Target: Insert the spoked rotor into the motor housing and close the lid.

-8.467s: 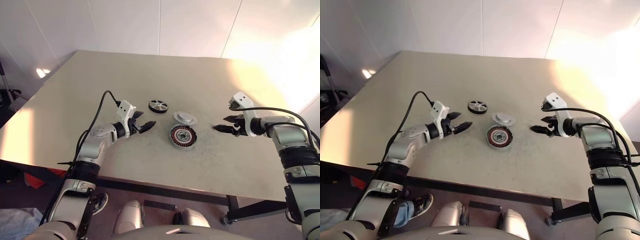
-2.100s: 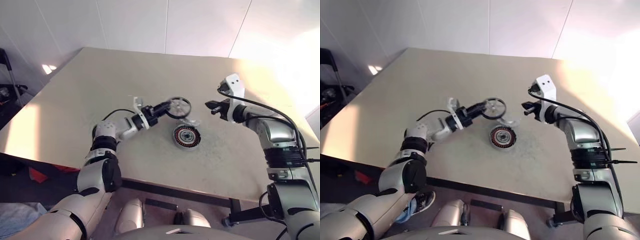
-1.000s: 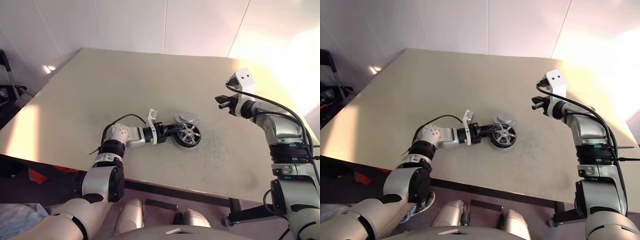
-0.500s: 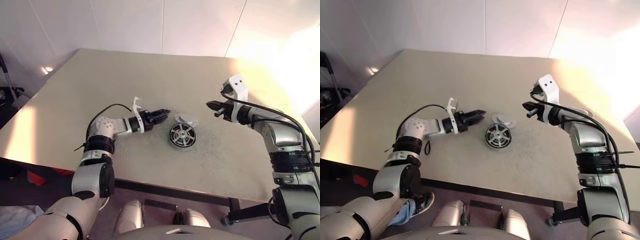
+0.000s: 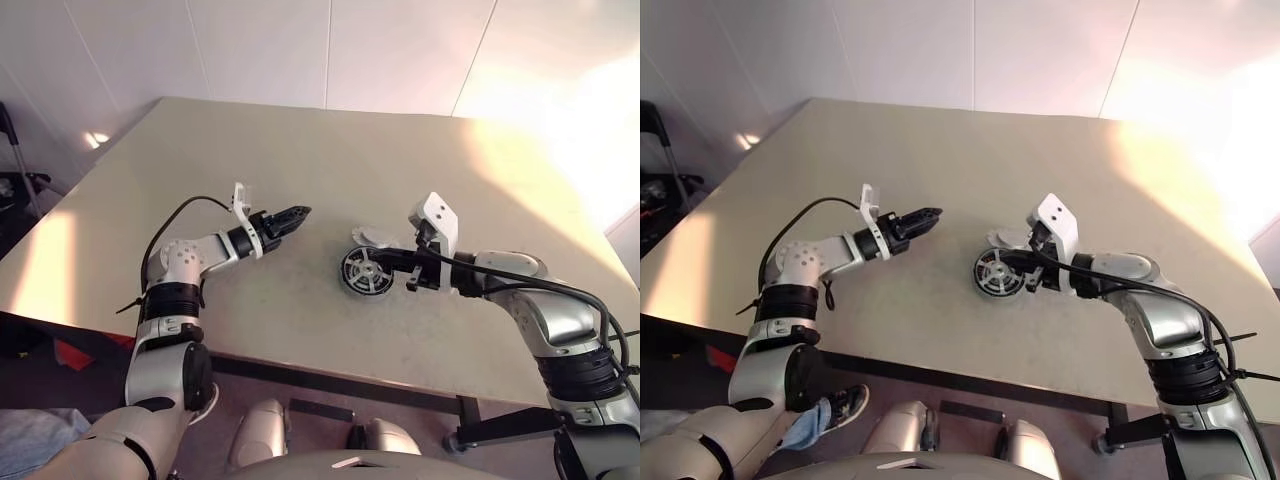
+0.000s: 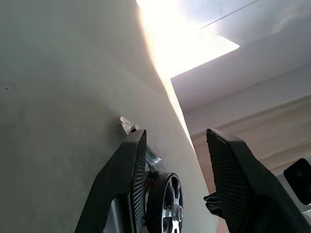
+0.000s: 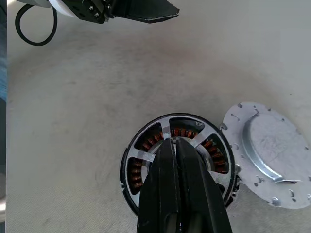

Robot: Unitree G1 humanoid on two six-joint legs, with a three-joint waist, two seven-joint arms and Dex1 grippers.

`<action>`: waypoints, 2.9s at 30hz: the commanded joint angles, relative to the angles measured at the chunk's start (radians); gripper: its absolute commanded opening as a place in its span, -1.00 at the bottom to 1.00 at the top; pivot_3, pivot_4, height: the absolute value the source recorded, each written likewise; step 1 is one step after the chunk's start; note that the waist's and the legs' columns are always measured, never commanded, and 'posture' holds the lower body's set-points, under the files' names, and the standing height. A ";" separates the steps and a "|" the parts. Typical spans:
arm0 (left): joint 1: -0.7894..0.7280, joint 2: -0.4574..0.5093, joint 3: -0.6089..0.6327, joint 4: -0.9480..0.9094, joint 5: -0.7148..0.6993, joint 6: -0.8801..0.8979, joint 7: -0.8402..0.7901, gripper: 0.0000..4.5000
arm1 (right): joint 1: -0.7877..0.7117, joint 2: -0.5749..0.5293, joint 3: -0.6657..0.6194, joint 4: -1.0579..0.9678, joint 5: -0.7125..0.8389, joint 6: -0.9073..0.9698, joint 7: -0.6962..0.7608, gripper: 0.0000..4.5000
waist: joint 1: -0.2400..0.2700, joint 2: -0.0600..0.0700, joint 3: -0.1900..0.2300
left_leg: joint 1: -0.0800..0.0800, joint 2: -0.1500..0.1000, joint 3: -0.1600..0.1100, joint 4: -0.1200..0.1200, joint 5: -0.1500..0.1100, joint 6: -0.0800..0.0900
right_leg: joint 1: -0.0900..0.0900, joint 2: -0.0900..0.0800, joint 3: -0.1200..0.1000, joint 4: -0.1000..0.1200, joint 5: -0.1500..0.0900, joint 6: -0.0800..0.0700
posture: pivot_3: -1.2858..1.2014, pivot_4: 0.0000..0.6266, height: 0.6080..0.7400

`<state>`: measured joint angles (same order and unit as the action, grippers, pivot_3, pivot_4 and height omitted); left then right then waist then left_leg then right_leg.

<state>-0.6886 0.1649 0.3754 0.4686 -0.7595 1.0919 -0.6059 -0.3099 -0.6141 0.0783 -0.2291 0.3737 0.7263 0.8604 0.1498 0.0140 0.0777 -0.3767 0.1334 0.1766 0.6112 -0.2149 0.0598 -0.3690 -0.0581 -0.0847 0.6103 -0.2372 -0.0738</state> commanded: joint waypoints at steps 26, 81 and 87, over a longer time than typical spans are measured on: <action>0.118 -0.055 -0.071 -0.185 -0.019 -0.021 0.063 -0.08 | -0.092 0.036 -0.012 0.094 -0.002 -0.006 -0.055 -1.00 | -0.002 0.000 0.000 | 0.002 -0.001 0.000 -0.003 0.000 -0.001 | 0.003 0.000 0.000 -0.003 0.001 0.002 | 0.03 -1.00 1.00; 0.110 -0.030 -0.141 -0.133 0.008 -0.088 0.026 -0.08 | -0.071 -0.130 -0.062 0.335 -0.179 -0.329 -0.006 -1.00 | -0.023 0.000 0.000 | 0.006 -0.001 0.000 -0.003 0.000 0.000 | 0.005 0.000 0.001 -0.003 0.001 0.004 | 0.03 -1.00 1.00; 0.116 -0.018 -0.140 -0.138 0.012 -0.092 0.022 -0.07 | -0.048 -0.105 0.039 0.371 -0.277 -0.445 0.016 -0.44 | -0.024 0.000 0.000 | 0.004 -0.001 0.000 -0.003 0.001 0.003 | 0.004 0.000 0.001 -0.003 0.001 0.003 | 0.03 -1.00 1.00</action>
<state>-0.5604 0.1377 0.2301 0.3503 -0.7419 1.0120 -0.5680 -0.3529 -0.7138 0.1101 0.1518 0.1232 0.3310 0.8684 0.1254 0.0142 0.0776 -0.3742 0.1322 0.1768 0.6085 -0.2134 0.0637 -0.3662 -0.0583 -0.0841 0.6071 -0.2361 -0.0711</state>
